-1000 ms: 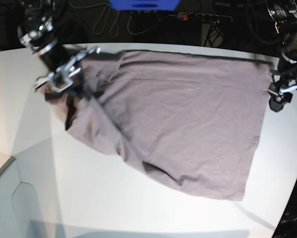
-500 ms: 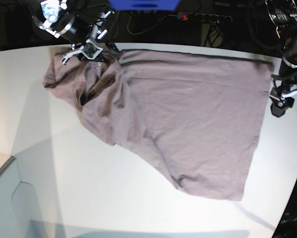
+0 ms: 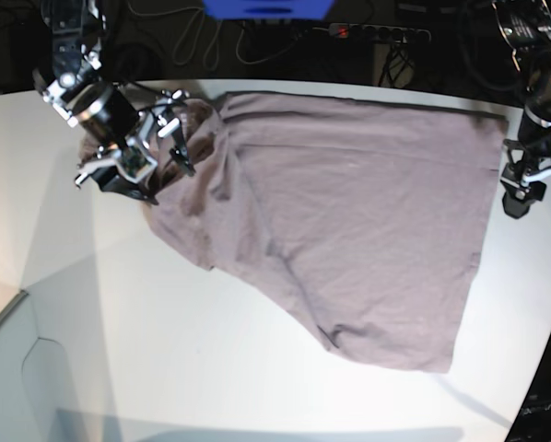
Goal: Layout the t-shirt on the table in an organized manner, then fold the t-shirt properly
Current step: 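Drag the grasped hem corner with the right gripper toward the left gripper, then pull the shirt side outward with the right gripper to unfold it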
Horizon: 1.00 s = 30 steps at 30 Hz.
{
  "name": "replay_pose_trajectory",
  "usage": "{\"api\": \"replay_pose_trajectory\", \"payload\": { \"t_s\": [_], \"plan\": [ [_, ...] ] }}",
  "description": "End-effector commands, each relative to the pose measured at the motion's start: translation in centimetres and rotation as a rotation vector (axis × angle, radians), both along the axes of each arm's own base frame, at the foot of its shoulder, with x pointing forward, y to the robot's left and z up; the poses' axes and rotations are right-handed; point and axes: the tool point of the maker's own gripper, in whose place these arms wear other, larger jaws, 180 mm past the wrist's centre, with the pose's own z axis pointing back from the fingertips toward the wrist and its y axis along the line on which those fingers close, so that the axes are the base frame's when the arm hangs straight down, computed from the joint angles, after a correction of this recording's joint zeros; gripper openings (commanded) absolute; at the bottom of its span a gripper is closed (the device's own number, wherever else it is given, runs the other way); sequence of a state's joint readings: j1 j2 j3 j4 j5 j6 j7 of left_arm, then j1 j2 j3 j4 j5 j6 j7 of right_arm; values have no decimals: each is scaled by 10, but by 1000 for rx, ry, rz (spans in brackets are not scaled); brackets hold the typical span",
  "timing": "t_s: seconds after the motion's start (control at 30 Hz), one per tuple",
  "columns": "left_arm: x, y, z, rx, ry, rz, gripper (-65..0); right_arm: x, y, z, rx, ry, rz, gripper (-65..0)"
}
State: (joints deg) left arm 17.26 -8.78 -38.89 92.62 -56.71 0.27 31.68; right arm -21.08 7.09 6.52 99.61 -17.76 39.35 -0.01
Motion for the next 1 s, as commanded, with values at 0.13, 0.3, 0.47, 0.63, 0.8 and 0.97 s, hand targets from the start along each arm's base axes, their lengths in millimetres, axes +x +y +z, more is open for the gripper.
{"api": "replay_pose_trajectory", "payload": {
  "t_s": [0.13,0.3,0.47,0.63,0.8,0.97],
  "plan": [
    [5,4,12,15,-36,0,-217,37,-7,-20,-31,70,-35,-261],
    [5,4,12,15,-35,1,-217,48,-13,-49,-21,151,-60,-263],
    [6,4,12,15,-36,1,-217,58,-18,-59,-21,179,-71,-262],
    [6,4,12,15,-36,1,-217,69,-33,-54,-15,162,-119,-264],
    [6,4,12,15,-38,1,-217,78,-35,-55,-9,164,-127,-262],
    [6,4,12,15,-38,1,-217,83,-37,-69,4,207,-137,-265]
  ]
}}
